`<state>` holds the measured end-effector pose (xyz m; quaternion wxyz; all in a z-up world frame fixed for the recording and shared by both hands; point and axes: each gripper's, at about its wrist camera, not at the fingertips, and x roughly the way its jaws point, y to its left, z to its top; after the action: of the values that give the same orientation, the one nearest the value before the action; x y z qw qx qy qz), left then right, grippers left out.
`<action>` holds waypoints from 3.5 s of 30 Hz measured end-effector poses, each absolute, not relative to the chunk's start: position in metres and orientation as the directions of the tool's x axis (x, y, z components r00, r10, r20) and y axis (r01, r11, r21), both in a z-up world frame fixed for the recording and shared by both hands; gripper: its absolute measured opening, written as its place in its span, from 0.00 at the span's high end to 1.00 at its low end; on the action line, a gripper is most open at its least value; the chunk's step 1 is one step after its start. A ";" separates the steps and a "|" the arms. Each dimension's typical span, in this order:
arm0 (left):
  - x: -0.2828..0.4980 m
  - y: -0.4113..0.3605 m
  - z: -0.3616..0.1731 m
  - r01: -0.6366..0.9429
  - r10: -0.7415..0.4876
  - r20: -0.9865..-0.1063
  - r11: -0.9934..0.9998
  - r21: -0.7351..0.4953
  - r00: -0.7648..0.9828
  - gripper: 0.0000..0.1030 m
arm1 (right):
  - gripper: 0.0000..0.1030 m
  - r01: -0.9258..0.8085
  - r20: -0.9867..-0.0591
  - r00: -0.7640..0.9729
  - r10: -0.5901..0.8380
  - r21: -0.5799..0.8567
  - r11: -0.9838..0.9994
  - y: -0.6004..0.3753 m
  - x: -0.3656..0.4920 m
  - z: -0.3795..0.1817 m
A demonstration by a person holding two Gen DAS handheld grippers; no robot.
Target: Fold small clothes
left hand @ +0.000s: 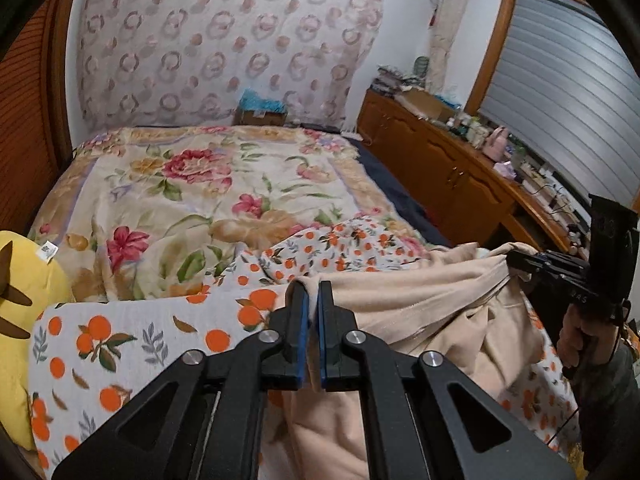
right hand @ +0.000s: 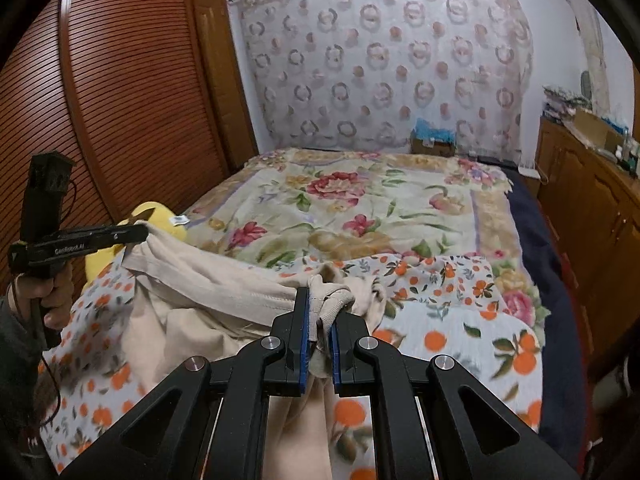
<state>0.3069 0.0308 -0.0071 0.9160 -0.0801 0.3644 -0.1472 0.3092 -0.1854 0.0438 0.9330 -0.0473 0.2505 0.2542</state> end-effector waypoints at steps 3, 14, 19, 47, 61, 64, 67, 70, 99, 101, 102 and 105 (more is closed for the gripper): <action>0.314 0.029 -0.016 0.214 -0.328 -0.665 0.944 -0.250 0.671 0.87 | 0.92 -0.484 -0.506 0.744 0.437 0.043 0.874 -0.179 0.322 0.041; 0.287 0.029 -0.019 0.288 -0.344 -0.669 0.937 -0.198 0.659 0.20 | 0.44 -0.466 -0.497 0.776 0.387 -0.039 0.884 -0.180 0.303 0.055; 0.284 0.020 -0.039 0.300 -0.293 -0.729 0.946 -0.125 0.619 0.20 | 0.42 -0.506 -0.534 0.750 0.390 -0.083 0.859 -0.178 0.289 0.047; 0.333 0.028 -0.032 0.191 -0.206 -0.697 0.976 -0.100 0.687 0.20 | 0.47 -0.436 -0.538 0.755 0.374 0.013 0.900 -0.172 0.299 0.059; 0.310 0.023 -0.034 0.209 -0.227 -0.712 0.971 -0.115 0.665 0.20 | 0.94 -0.545 -0.602 0.620 0.503 0.131 0.828 -0.168 0.367 0.062; 0.309 0.024 -0.035 0.205 -0.226 -0.713 0.972 -0.117 0.663 0.20 | 0.98 -0.562 -0.560 0.643 0.523 0.119 0.818 -0.174 0.365 0.069; 0.308 0.024 -0.039 0.202 -0.225 -0.718 0.972 -0.120 0.659 0.20 | 0.98 -0.387 -0.578 0.736 0.352 0.067 0.920 -0.193 0.373 0.065; 0.307 0.023 -0.041 0.203 -0.225 -0.721 0.972 -0.118 0.656 0.20 | 0.98 -0.294 -0.610 0.749 0.259 0.045 0.955 -0.210 0.384 0.053; 0.269 0.013 -0.063 0.248 -0.262 -0.756 0.959 -0.136 0.599 0.20 | 0.60 -0.466 -0.601 0.693 0.398 0.047 0.883 -0.218 0.221 0.025; 0.269 0.014 -0.063 0.247 -0.257 -0.759 0.960 -0.131 0.598 0.21 | 0.60 -0.469 -0.619 0.681 0.391 0.041 0.882 -0.213 0.224 0.021; 0.270 0.014 -0.064 0.245 -0.255 -0.763 0.961 -0.130 0.594 0.22 | 0.60 -0.468 -0.625 0.678 0.387 0.039 0.883 -0.211 0.224 0.019; 0.270 0.013 -0.068 0.243 -0.250 -0.770 0.962 -0.127 0.587 0.23 | 0.75 -0.468 -0.649 0.665 0.370 0.024 0.883 -0.209 0.227 0.015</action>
<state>0.2702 0.0132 -0.0678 0.8907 -0.0041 0.4329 -0.1384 0.2270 -0.2086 0.0149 0.9095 -0.0725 0.3383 0.2303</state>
